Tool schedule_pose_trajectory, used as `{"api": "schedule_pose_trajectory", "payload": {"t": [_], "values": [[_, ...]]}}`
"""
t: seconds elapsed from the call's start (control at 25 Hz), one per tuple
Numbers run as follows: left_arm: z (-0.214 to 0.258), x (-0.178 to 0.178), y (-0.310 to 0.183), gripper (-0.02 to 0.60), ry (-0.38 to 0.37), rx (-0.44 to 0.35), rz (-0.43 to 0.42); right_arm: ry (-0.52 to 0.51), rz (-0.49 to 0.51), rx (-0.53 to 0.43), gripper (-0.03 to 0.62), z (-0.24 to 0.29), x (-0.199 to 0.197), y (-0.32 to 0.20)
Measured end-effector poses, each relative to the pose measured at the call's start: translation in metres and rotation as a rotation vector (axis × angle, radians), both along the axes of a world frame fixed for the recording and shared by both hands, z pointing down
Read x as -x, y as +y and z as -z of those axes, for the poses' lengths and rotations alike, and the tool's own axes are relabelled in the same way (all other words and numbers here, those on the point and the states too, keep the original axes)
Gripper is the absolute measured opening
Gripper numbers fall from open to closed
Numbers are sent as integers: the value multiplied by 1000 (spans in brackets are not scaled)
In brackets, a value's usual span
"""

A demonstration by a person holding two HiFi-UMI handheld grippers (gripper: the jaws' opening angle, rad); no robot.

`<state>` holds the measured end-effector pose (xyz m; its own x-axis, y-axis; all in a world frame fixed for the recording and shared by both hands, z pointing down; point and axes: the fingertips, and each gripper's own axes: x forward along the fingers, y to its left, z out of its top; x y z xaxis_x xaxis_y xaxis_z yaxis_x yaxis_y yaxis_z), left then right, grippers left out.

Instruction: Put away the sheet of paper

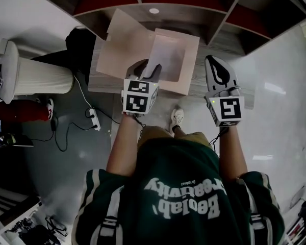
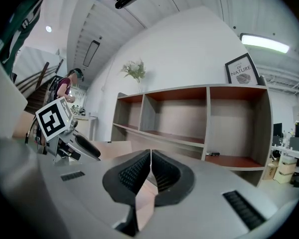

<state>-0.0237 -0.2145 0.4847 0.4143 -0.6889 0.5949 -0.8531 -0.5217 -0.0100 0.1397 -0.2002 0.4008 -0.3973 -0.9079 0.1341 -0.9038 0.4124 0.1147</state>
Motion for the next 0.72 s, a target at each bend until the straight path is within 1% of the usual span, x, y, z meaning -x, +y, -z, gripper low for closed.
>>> {"api": "schedule_pose_trajectory", "payload": {"t": [0.16, 0.28, 0.4, 0.52, 0.6, 0.72], "values": [[13, 9, 21, 189, 20, -43, -6, -15, 4, 4, 37, 3, 15, 18], [30, 20, 47, 189, 35, -89, -15, -5, 2, -5, 35, 11, 28, 45], [59, 28, 80, 189, 55, -173, -34, -5, -19, -13, 37, 23, 34, 78], [83, 30, 118, 187, 56, -265, -77, -31, -52, -7, 37, 26, 33, 116], [88, 30, 144, 187, 64, -285, -104, -32, -62, -3, 37, 23, 35, 141], [97, 32, 174, 187, 101, -304, -127, -34, -77, -19, 37, 31, 40, 173]]}}
